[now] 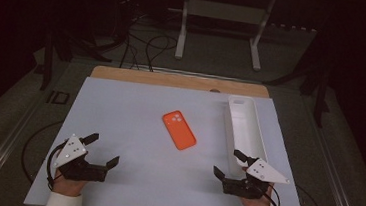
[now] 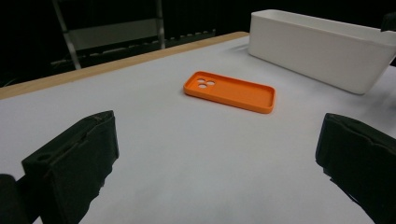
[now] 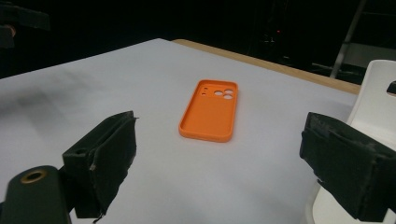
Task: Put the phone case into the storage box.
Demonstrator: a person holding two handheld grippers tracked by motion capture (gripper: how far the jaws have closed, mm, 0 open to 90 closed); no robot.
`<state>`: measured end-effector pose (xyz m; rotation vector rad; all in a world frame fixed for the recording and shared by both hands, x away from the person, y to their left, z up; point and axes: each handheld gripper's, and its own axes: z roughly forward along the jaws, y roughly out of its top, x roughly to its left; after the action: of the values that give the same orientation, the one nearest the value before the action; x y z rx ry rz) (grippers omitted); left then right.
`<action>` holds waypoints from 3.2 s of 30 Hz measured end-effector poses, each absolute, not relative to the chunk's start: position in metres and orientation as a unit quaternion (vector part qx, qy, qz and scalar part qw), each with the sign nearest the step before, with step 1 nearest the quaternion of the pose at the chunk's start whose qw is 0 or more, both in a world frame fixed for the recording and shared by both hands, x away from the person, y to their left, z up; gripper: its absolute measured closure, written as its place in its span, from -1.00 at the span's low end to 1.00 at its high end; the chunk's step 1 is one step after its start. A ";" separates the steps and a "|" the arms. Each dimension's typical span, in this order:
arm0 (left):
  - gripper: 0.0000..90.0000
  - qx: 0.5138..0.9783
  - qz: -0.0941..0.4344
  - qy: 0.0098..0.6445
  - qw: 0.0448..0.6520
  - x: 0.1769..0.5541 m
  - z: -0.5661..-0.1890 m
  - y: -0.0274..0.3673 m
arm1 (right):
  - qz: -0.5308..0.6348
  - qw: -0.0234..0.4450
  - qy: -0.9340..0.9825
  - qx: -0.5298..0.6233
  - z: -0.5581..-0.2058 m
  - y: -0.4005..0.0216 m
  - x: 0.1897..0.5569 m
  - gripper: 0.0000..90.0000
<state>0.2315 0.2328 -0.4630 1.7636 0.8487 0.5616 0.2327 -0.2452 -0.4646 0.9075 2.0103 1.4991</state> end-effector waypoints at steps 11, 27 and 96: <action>-1.00 0.736 0.237 0.356 0.524 0.231 -0.462 0.233 | 0.547 0.232 0.733 0.331 -0.466 -0.243 0.232 -0.76; -1.00 0.740 0.228 0.352 0.526 0.231 -0.456 0.226 | 0.553 0.230 0.725 0.339 -0.469 -0.244 0.234 -0.77; -1.00 0.776 0.199 0.327 0.501 0.297 -0.442 0.163 | 0.551 0.237 0.724 0.341 -0.468 -0.245 0.234 -0.77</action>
<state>0.2968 0.1628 -0.4419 1.8764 0.7901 0.4813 0.2339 -0.2451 -0.4679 0.9357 1.9842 1.5112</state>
